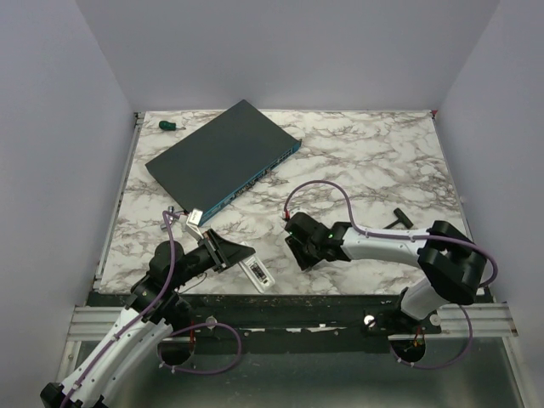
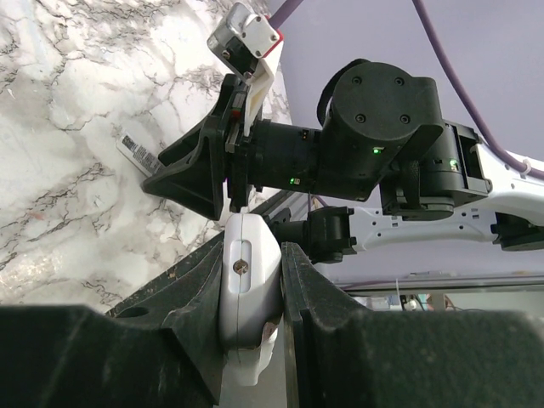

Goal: Load the batteries into the remote control
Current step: Pick up the battery cover at the center of the board.

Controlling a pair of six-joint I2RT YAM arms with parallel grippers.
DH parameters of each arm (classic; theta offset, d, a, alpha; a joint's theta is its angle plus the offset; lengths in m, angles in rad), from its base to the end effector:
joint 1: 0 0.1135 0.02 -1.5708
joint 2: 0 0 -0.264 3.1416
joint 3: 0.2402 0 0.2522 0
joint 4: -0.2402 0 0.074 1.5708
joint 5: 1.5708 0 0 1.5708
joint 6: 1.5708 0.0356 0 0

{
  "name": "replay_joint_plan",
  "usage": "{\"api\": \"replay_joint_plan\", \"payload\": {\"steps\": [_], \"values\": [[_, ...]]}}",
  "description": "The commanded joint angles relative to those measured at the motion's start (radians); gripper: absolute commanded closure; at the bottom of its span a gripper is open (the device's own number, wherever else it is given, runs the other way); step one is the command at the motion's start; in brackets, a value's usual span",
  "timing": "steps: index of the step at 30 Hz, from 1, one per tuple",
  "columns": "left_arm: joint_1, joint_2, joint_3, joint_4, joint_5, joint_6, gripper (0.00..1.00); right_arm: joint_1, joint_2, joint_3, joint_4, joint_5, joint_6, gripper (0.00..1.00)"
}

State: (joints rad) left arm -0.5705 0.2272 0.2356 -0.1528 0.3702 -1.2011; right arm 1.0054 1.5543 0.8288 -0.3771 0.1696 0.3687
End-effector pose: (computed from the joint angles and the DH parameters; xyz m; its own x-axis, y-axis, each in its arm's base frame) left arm 0.0884 -0.0720 0.2196 -0.7942 -0.5232 -0.3090 0.1779 0.2861 -0.9415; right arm 0.1593 0.2399 0.1625 -0.7312 -0.4894 -0.4752 -0.5659 0.8241 0.0221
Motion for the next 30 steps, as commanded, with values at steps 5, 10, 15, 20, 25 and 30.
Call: {"api": "replay_joint_plan", "payload": {"steps": [5,10,15,20,25,30], "values": [[0.007,-0.008,0.016,0.018,-0.013,-0.009,1.0,-0.004,0.051,0.044,-0.07,0.007,0.021,0.61],[0.006,-0.012,0.014,0.015,-0.013,-0.009,1.0,-0.004,0.067,0.049,-0.075,0.01,0.025,0.67],[0.008,-0.012,0.014,0.014,-0.016,-0.009,1.0,-0.004,0.071,0.053,-0.08,0.022,0.029,0.74],[0.008,-0.009,0.009,0.017,-0.019,-0.011,1.0,-0.004,-0.005,0.067,-0.105,0.054,0.033,0.77],[0.009,0.015,0.006,0.036,-0.032,-0.013,1.0,-0.003,-0.152,0.096,-0.139,0.034,0.033,0.8],[0.009,0.057,-0.009,0.086,-0.052,-0.019,1.0,-0.004,-0.244,0.153,-0.21,-0.028,0.01,0.81]]}}
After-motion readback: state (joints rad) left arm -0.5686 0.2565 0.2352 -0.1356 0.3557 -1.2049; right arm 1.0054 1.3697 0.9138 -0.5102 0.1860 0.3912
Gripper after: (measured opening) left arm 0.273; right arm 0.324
